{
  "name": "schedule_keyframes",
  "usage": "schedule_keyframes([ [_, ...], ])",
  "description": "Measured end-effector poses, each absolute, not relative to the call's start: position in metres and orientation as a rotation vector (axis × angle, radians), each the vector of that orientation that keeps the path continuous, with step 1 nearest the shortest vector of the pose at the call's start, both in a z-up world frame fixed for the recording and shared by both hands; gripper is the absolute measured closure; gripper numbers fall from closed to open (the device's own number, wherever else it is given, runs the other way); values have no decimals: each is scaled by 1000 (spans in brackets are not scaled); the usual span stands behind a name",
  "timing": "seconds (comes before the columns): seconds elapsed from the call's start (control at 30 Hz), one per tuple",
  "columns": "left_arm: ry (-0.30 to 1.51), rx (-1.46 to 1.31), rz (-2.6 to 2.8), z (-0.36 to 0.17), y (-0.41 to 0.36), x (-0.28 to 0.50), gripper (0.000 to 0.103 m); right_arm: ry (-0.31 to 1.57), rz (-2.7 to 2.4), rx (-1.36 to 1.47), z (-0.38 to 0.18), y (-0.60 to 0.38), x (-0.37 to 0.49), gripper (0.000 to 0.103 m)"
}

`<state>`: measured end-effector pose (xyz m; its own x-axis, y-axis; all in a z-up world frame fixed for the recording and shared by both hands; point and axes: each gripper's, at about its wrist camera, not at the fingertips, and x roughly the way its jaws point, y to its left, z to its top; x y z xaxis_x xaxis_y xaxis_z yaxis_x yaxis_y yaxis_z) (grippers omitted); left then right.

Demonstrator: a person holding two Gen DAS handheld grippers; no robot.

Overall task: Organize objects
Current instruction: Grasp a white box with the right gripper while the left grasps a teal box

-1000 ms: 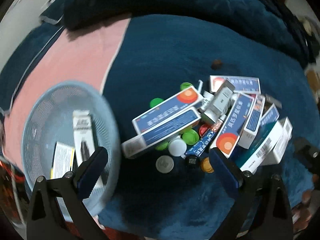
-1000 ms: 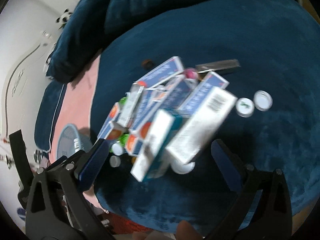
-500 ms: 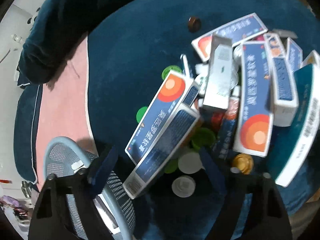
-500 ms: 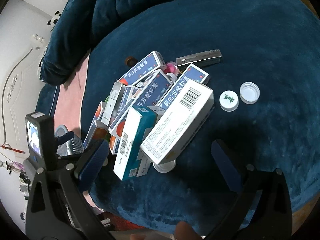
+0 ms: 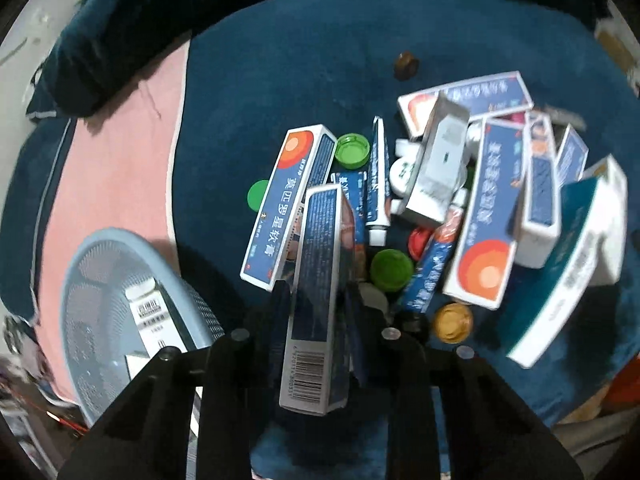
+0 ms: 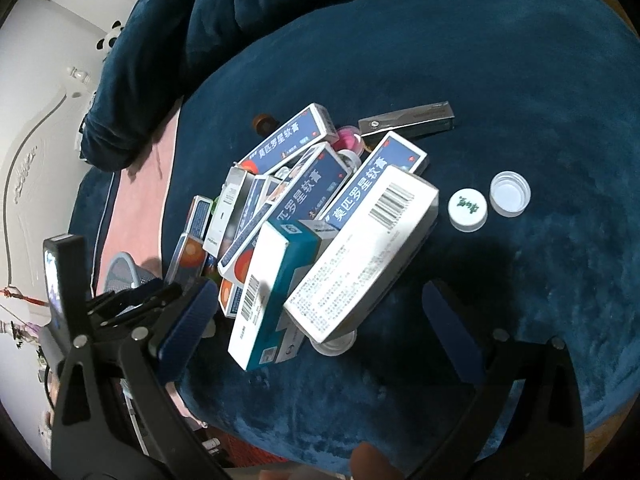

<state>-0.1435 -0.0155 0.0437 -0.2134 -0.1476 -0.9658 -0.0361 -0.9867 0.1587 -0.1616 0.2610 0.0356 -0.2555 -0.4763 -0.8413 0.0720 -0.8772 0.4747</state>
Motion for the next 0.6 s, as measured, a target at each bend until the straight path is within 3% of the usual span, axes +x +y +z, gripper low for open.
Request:
schedule_keyframes([
  [0.17, -63, 1936, -2434, 57, -13, -132, 75, -601, -2231, 1676, 36, 280, -162, 0],
  [0.5, -32, 1981, -2440, 53, -4, -134, 75, -668, -2302, 1755, 16, 277, -175, 0],
  [0.6, -16, 1978, -2464, 55, -2, -134, 75, -769, -2268, 1775, 3, 281, -178, 0],
])
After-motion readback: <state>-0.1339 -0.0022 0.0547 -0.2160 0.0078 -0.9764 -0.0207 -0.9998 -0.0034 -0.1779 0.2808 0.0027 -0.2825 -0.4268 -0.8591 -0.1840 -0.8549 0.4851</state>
